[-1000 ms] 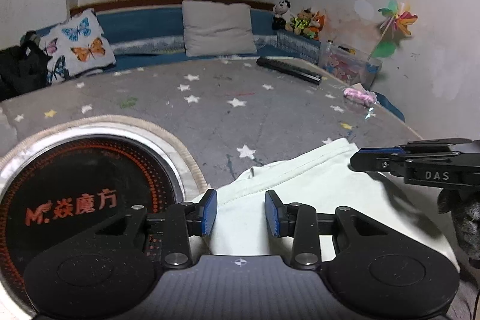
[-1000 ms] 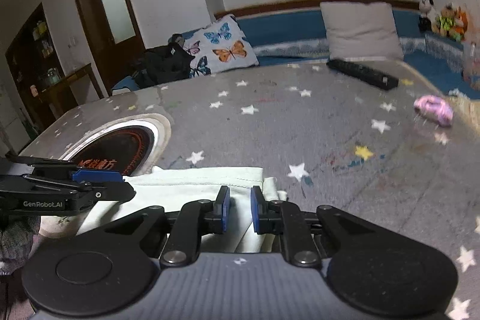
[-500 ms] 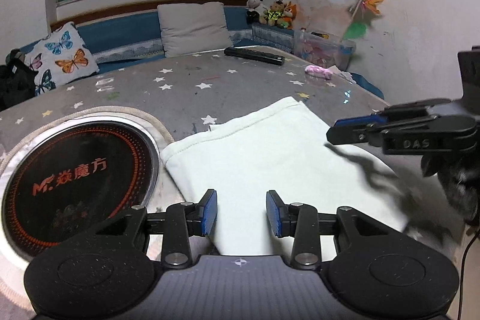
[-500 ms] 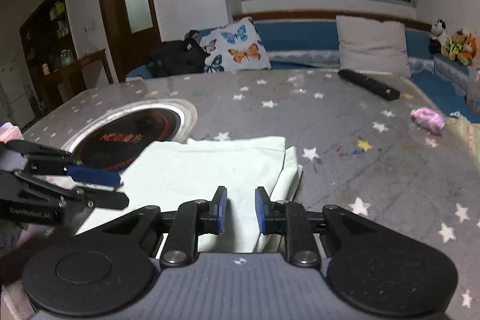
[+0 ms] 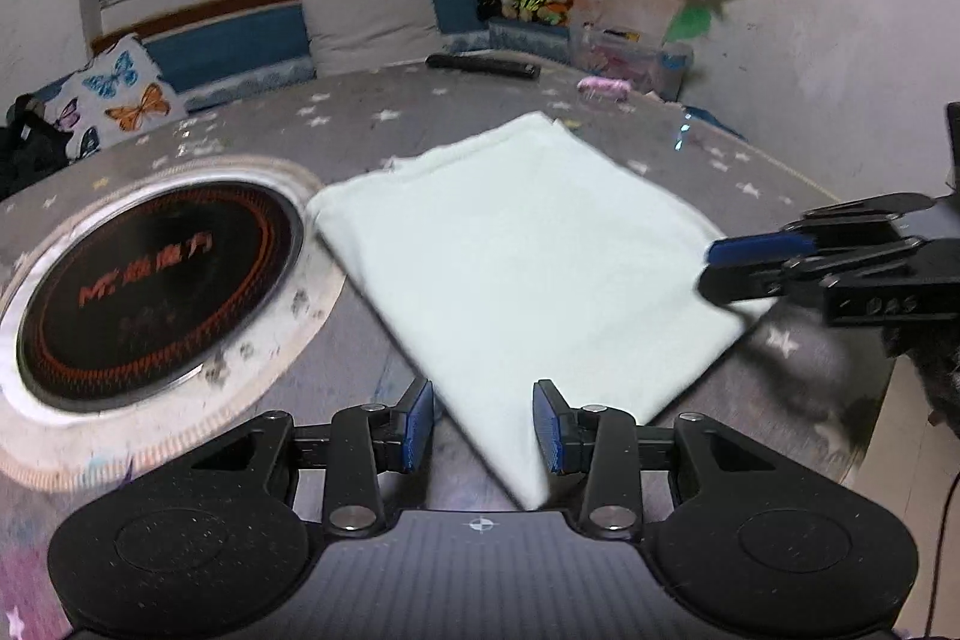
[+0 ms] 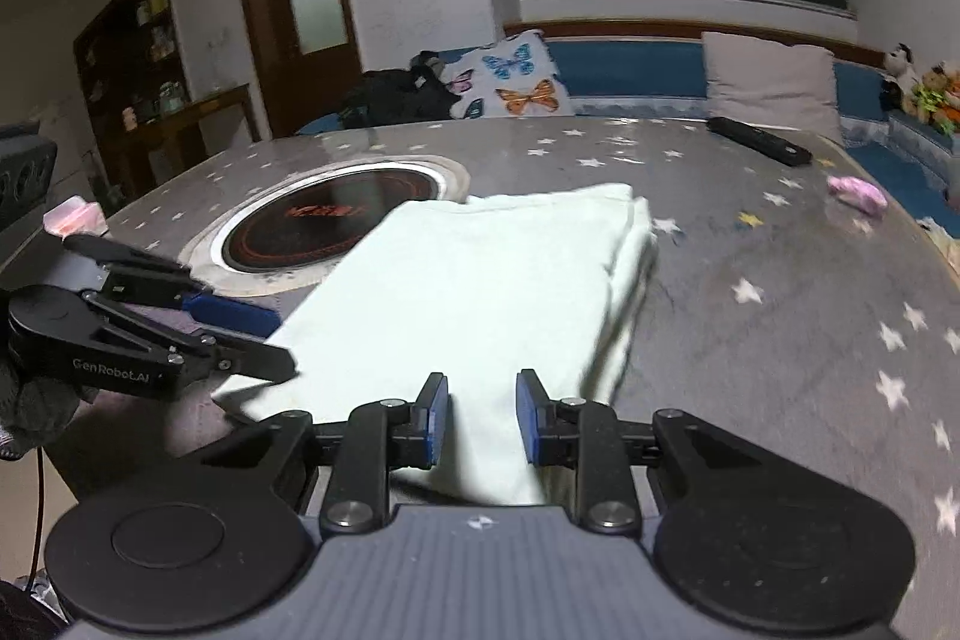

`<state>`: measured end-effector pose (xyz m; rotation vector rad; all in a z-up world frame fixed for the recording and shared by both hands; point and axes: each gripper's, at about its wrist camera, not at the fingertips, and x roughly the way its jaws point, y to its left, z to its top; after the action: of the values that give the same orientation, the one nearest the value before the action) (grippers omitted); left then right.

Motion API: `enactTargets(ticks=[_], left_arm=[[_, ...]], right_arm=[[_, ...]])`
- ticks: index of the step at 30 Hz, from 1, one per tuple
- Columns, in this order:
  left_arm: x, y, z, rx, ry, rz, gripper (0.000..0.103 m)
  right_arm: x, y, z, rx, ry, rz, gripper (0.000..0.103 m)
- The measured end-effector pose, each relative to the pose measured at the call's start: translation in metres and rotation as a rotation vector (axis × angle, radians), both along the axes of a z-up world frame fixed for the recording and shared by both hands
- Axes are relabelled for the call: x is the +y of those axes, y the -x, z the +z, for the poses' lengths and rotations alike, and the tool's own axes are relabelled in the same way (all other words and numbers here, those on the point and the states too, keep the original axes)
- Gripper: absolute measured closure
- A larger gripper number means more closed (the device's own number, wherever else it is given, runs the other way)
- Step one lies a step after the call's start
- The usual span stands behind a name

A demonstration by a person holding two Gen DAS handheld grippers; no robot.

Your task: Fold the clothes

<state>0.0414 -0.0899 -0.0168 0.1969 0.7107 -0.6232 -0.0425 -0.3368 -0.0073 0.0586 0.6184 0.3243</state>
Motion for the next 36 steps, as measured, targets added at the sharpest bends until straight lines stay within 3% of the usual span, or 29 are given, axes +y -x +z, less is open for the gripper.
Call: enactTargets(ticks=[7, 13, 15, 17, 23, 26, 28, 33, 36], left_arm=[[0.006, 0.004, 0.003, 0.000, 0.028, 0.029, 0.062], [0.010, 0.011, 0.004, -0.006, 0.048, 0.054, 0.041], [0.012, 0.012, 0.006, -0.015, 0.059, 0.072, 0.026], [0.014, 0.015, 0.008, -0.029, 0.063, 0.089, 0.020], [0.020, 0.023, 0.011, -0.058, 0.070, 0.121, 0.001], [0.022, 0.026, 0.012, -0.070, 0.074, 0.133, 0.000], [0.022, 0.028, 0.013, -0.074, 0.074, 0.142, 0.000], [0.023, 0.034, 0.013, -0.107, 0.069, 0.161, 0.000], [0.023, 0.038, 0.013, -0.115, 0.068, 0.162, 0.000]], right_arm=[[-0.007, 0.009, 0.006, -0.012, -0.035, -0.043, 0.078], [-0.011, 0.011, -0.006, 0.021, -0.066, -0.083, 0.073], [-0.012, 0.012, -0.003, 0.011, -0.079, -0.090, 0.069], [-0.010, 0.014, -0.002, 0.008, -0.085, -0.092, 0.064], [-0.006, 0.018, -0.006, 0.019, -0.078, -0.112, 0.064], [-0.007, 0.023, -0.003, 0.009, -0.076, -0.128, 0.061], [-0.006, 0.026, -0.002, 0.004, -0.071, -0.145, 0.052], [-0.006, 0.034, -0.001, -0.006, -0.076, -0.177, 0.047], [-0.005, 0.038, 0.000, -0.019, -0.081, -0.193, 0.037]])
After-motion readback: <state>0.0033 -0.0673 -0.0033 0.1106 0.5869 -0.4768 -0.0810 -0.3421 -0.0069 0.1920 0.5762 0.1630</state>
